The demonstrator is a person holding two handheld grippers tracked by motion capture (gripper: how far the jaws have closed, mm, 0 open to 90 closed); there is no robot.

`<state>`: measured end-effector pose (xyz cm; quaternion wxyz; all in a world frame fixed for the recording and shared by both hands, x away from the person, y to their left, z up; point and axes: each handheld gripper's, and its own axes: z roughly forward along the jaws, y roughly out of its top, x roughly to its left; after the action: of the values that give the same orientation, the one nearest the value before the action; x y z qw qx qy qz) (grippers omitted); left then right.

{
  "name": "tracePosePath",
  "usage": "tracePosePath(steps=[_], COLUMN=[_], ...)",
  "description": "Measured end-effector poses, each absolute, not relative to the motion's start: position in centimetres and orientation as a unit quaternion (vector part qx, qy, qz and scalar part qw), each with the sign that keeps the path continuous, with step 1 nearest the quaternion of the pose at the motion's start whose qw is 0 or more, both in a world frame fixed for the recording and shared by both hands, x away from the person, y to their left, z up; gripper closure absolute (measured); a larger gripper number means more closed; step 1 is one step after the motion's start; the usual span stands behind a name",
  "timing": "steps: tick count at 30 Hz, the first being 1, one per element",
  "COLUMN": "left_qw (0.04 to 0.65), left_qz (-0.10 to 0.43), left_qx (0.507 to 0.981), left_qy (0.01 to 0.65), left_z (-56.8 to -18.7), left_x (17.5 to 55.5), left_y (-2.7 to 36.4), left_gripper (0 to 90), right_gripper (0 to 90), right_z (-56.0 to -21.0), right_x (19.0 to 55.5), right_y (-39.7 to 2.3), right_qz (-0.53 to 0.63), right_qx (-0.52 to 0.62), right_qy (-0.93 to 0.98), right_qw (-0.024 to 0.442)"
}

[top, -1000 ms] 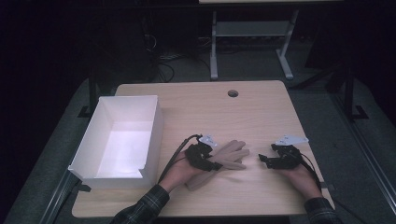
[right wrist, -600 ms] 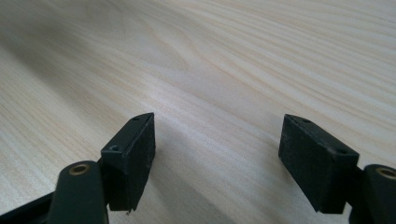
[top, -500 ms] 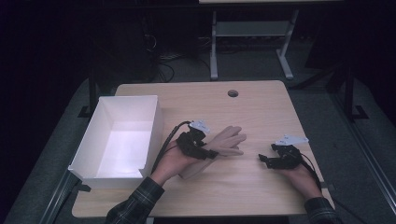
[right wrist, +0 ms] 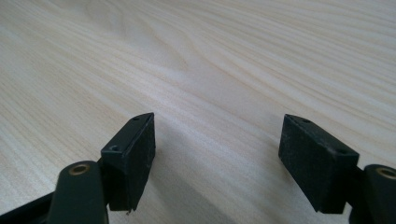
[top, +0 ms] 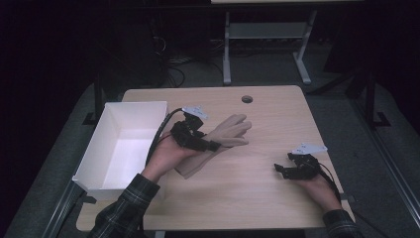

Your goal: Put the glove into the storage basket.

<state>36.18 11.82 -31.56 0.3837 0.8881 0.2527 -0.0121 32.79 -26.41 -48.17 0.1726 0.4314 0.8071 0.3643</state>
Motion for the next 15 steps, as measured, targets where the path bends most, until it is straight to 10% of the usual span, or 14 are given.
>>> tracePosePath(steps=[15], left_qw=[0.398], left_qz=[0.003], left_qx=[0.873], left_qy=[0.28], left_z=[-29.4], left_x=[36.6], left_y=[15.5], left_gripper=[64.7], right_gripper=[26.9], right_z=[-48.2], right_x=[32.8], right_y=[-26.4], right_qz=[0.364], right_qx=[0.432], right_qy=[0.807], right_qw=[0.173])
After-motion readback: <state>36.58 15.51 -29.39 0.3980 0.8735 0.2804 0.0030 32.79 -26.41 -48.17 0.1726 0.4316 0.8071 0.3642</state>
